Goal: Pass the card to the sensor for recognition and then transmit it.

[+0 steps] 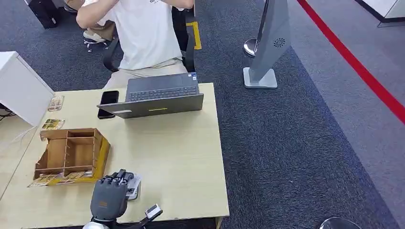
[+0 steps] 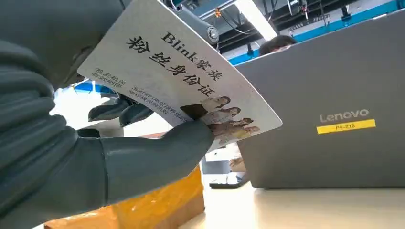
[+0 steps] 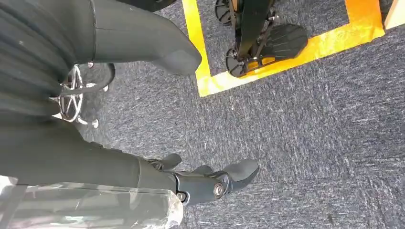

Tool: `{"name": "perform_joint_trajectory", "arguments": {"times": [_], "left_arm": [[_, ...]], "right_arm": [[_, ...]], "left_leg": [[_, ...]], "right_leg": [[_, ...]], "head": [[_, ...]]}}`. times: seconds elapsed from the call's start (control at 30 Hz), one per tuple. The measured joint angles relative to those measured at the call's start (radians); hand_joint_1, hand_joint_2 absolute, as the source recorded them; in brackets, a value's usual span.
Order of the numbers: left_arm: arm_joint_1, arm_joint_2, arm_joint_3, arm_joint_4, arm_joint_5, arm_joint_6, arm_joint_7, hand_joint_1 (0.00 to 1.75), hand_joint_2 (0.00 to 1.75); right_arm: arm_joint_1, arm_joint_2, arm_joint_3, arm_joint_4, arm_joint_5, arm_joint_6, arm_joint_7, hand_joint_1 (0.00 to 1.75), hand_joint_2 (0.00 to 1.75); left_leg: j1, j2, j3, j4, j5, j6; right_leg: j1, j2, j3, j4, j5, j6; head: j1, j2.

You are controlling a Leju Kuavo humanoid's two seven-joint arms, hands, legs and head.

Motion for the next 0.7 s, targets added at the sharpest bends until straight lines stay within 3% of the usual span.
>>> {"name": "perform_joint_trajectory", "arguments": {"times": [0.2,0.5,0.7], "left_arm": [[-0.05,0.021,-0.009,0.09,0.003,-0.013,0.085,1.75,1.75],[-0.11,0.042,-0.009,0.233,0.029,-0.082,0.11,1.75,1.75],[-0.162,0.045,-0.006,0.301,0.01,-0.143,0.185,1.75,1.75]], "right_arm": [[0.0,0.0,0.0,0.0,0.002,0.002,-0.001,0.0,1.75],[0.0,0.0,0.0,0.0,0.011,0.005,0.008,0.0,1.75],[0.0,0.0,0.0,0.0,0.019,0.007,0.015,0.0,1.75]], "left_leg": [[0.0,0.0,0.0,0.0,0.0,0.0],[0.0,0.0,0.0,0.0,0.0,0.0],[0.0,-0.001,0.0,0.0,0.0,0.0]], "right_leg": [[0.0,0.0,0.0,0.0,0.0,0.0],[0.0,0.0,0.0,0.0,0.0,0.0],[0.0,-0.002,0.002,0.0,0.0,0.0]], "head": [[0.0,0.0],[0.0,0.0],[0.0,0.0]]}}
